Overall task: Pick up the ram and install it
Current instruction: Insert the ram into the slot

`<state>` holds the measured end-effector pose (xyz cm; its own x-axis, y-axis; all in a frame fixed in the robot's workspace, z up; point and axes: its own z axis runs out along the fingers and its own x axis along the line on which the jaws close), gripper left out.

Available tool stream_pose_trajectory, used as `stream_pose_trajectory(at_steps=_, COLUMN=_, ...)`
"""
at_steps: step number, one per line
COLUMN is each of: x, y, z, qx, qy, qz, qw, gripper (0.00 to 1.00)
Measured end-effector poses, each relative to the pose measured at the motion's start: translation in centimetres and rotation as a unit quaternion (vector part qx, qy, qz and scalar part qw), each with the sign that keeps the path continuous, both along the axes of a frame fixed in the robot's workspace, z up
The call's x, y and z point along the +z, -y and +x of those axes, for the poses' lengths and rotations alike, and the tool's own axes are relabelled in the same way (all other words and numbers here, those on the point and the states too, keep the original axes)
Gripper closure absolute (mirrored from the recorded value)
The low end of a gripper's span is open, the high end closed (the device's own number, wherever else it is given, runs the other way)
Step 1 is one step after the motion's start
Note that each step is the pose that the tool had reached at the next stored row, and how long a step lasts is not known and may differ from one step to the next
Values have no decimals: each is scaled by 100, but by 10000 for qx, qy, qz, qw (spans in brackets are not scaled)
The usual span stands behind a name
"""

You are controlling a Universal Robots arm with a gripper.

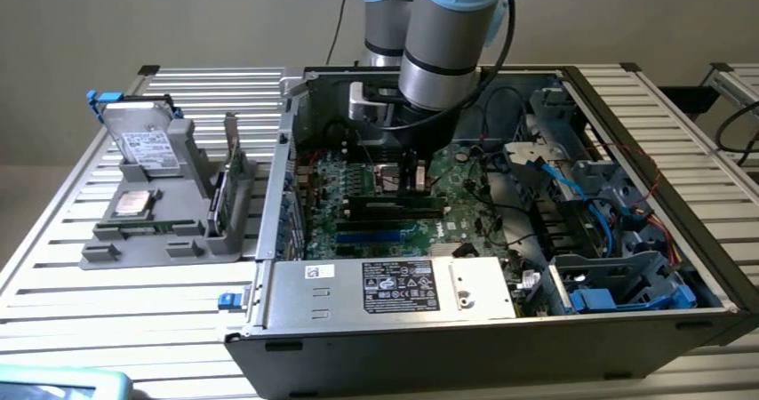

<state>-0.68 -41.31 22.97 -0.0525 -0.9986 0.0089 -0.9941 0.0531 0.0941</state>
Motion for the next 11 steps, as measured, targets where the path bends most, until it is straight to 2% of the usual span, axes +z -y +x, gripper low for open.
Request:
stream_pose_trajectory(at_steps=3, x=-2, y=-1, z=0, qx=0, qy=0, qz=0, qw=10000, gripper=87)
stream_pose_trajectory(at_steps=7, x=-2, y=-27, z=-6, qx=0, qy=0, qz=0, qw=10000, gripper=87)
stream_pose_trajectory(at_steps=11, x=-2, y=-28, z=-15, qx=0, qy=0, qz=0, qw=10000, gripper=87)
